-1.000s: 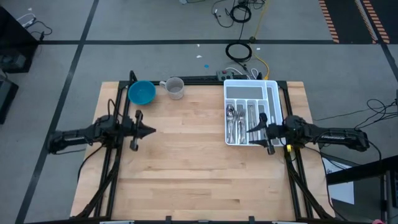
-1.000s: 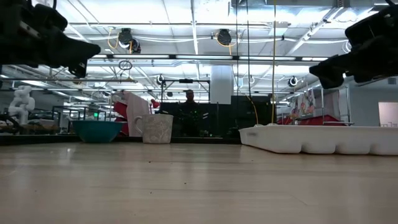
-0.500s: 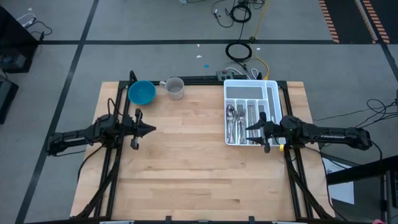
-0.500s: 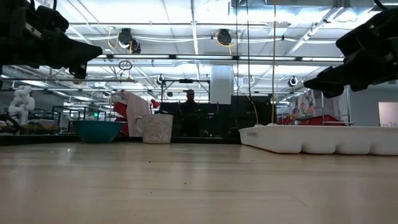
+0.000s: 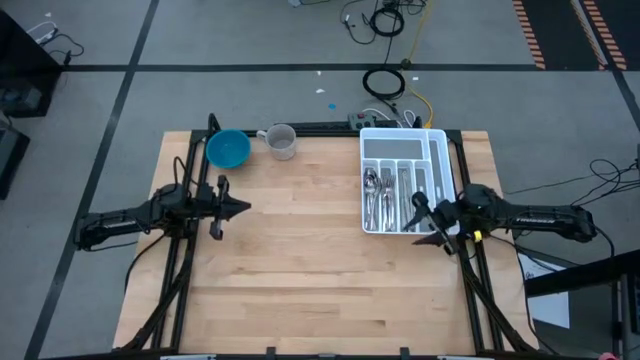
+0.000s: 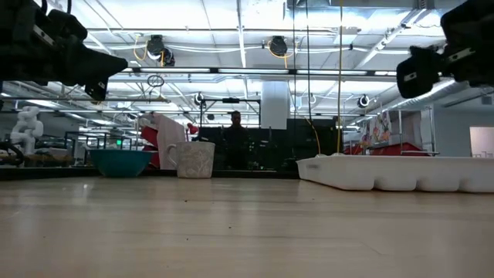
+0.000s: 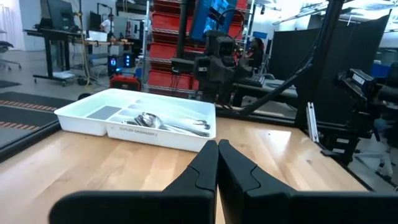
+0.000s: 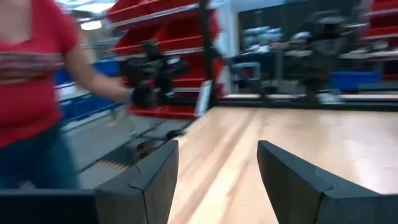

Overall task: Sort silverware
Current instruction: Return to Home Position

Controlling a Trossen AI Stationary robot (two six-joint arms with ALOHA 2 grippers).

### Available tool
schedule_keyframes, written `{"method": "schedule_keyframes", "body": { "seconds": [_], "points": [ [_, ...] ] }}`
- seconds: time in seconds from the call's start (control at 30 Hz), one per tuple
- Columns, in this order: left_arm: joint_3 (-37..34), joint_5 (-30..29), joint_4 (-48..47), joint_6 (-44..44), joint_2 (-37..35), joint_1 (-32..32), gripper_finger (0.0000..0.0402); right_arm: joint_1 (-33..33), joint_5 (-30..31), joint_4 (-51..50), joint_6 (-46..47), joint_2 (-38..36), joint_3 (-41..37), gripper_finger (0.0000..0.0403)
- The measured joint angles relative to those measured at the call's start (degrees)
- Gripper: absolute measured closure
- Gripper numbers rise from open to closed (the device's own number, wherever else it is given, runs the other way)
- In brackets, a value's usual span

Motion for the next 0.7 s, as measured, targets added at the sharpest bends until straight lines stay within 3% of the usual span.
{"method": "schedule_keyframes", "body": {
  "seconds": [0.13, 0.23, 0.43, 0.7],
  "points": [
    [0.0, -1.9, -0.3, 1.0, 0.0, 0.0, 0.0395, 0.0, 14.5, -2.6, -10.5, 0.1, 0.0, 0.0193],
    [0.0, -4.2, -0.6, 1.5, 0.0, 0.0, 0.0395, -0.1, 22.9, -3.1, -11.4, 0.2, 0.0, 0.0193],
    [0.0, -4.5, -0.7, -1.2, 0.0, 0.0, 0.0395, 0.0, 22.8, -6.1, -5.3, 0.3, 0.0, 0.0193],
    [0.0, -4.5, -0.7, -1.4, 0.0, 0.0, 0.0395, 0.0, 22.8, -6.3, -5.7, 0.3, 0.0, 0.0193]
  ]
}}
